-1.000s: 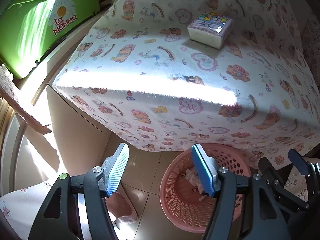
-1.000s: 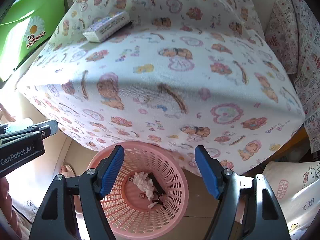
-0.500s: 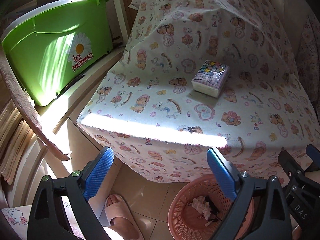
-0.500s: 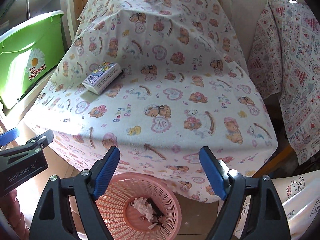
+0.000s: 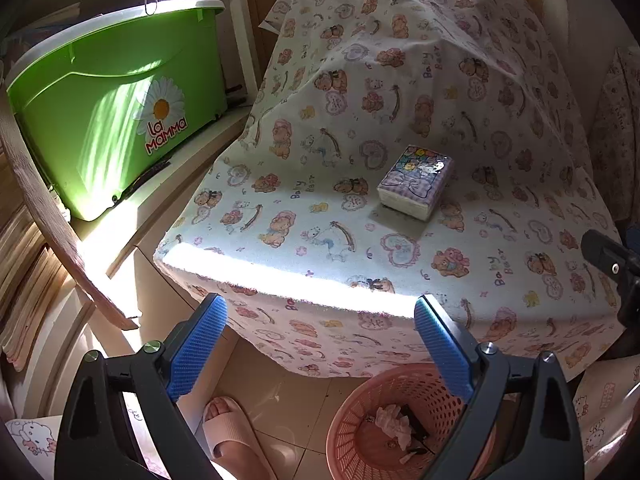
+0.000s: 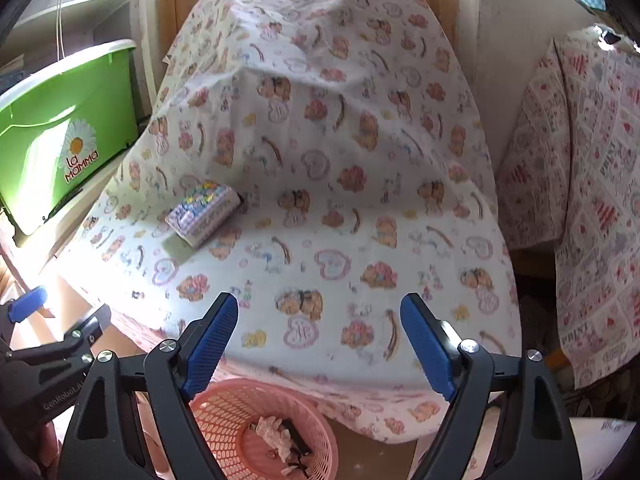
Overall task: Collect trash
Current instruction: 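Move both tools back up to the items on the cloth, then grasp the pink-and-blue patterned box with the left tool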
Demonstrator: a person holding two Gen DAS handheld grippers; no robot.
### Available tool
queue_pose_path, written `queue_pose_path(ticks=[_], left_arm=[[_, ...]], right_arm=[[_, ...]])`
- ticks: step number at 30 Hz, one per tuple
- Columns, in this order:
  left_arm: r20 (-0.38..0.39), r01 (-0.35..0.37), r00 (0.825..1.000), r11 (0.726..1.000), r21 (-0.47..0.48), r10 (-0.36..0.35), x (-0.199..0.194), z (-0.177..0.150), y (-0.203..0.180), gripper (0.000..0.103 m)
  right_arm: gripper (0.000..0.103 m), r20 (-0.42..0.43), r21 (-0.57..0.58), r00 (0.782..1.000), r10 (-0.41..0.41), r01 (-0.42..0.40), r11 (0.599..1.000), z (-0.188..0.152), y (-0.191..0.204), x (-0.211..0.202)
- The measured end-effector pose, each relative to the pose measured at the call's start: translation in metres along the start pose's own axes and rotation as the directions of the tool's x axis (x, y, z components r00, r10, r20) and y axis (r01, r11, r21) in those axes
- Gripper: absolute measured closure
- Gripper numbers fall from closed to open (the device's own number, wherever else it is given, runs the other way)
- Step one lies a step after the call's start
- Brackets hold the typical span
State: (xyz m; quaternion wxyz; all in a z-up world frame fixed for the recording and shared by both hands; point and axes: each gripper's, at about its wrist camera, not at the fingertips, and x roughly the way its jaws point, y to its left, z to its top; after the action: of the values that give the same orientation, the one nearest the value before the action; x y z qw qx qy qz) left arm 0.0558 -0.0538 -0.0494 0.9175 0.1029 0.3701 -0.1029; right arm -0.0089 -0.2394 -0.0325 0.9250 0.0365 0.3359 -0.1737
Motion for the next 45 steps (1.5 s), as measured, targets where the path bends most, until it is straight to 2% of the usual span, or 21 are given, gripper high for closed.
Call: queue_pose_path(ticks=[3,8,10,12,14,17,23,26,30,34,37,39,41,42,44,45], left_arm=[[0.011,-0.013,1.000,1.000,0.015,0.012,0.000,0.001,-0.004,0.010],[-0.028,0.014,0.999,1.000,-0.020,-0.014,0.008,0.002,-0.001,0.010],[-0.031,-0.015,0.999,1.000,-0.027,0.014,0.010,0.002,0.000,0.010],[-0.013,-0.040,0.999,0.999,-0.007,0.040,0.008,0.002,-0.001,0.010],[0.004,-0.055,0.998,0.998,0.007,0.055,0.005,0.003,-0.003,0.010],[0.012,-0.047,0.999,0.999,0.006,0.047,0.003,0.005,-0.004,0.009],[-0.025,-0.013,1.000,1.000,0.002,0.013,0.015,0.005,-0.010,0.008],[-0.073,0.030,0.997,0.999,0.012,-0.029,0.026,0.007,-0.014,0.008],[-0.154,0.109,0.983,0.994,0.029,-0.103,0.038,0.020,-0.017,0.008],[-0.151,0.141,0.978,0.990,-0.005,-0.141,0.039,0.045,-0.008,0.008],[-0.149,0.155,0.977,0.988,0.010,-0.151,0.046,0.062,-0.005,0.009],[-0.165,0.217,0.965,0.974,0.062,-0.205,0.055,0.073,-0.010,0.009],[-0.216,0.340,0.927,0.930,0.140,-0.306,0.065,0.079,-0.021,0.009],[-0.216,0.356,0.924,0.916,0.185,-0.315,0.068,0.082,-0.027,0.009],[-0.174,0.305,0.948,0.914,0.266,-0.266,0.072,0.088,-0.038,0.009],[-0.173,0.310,0.947,0.909,0.279,-0.270,0.075,0.091,-0.041,0.010]], right_arm=[[0.018,0.023,-0.074,1.000,0.011,-0.009,0.997,0.023,-0.002,-0.003],[0.018,0.006,-0.102,0.998,0.069,-0.068,0.992,0.047,-0.014,0.005],[0.018,0.005,-0.100,0.997,0.072,-0.071,0.992,0.048,-0.020,0.012],[0.018,0.029,-0.080,0.999,0.039,-0.036,0.996,0.045,-0.027,0.017],[0.018,-0.001,-0.027,1.000,0.000,0.000,1.000,0.044,-0.035,0.026],[0.018,-0.032,0.060,0.997,0.064,-0.062,0.996,0.051,-0.049,0.029],[0.018,-0.059,0.105,0.992,0.109,-0.103,0.989,0.056,-0.062,0.035],[0.018,-0.080,0.114,0.986,0.143,-0.134,0.984,0.056,-0.061,0.039],[0.018,-0.085,0.114,0.982,0.166,-0.156,0.981,0.059,-0.061,0.042],[0.018,-0.090,0.150,0.980,0.176,-0.162,0.975,0.061,-0.069,0.045],[0.018,-0.091,0.175,0.981,0.173,-0.155,0.972,0.062,-0.074,0.048],[0.018,-0.095,0.178,0.981,0.168,-0.149,0.973,0.063,-0.074,0.049],[0.018,-0.104,0.170,0.981,0.161,-0.142,0.975,0.063,-0.072,0.051],[0.018,-0.108,0.164,0.982,0.155,-0.136,0.977,0.062,-0.071,0.052],[0.018,-0.108,0.143,0.985,0.137,-0.121,0.982,0.061,-0.068,0.053],[0.018,-0.110,0.132,0.986,0.128,-0.113,0.985,0.061,-0.067,0.054]])
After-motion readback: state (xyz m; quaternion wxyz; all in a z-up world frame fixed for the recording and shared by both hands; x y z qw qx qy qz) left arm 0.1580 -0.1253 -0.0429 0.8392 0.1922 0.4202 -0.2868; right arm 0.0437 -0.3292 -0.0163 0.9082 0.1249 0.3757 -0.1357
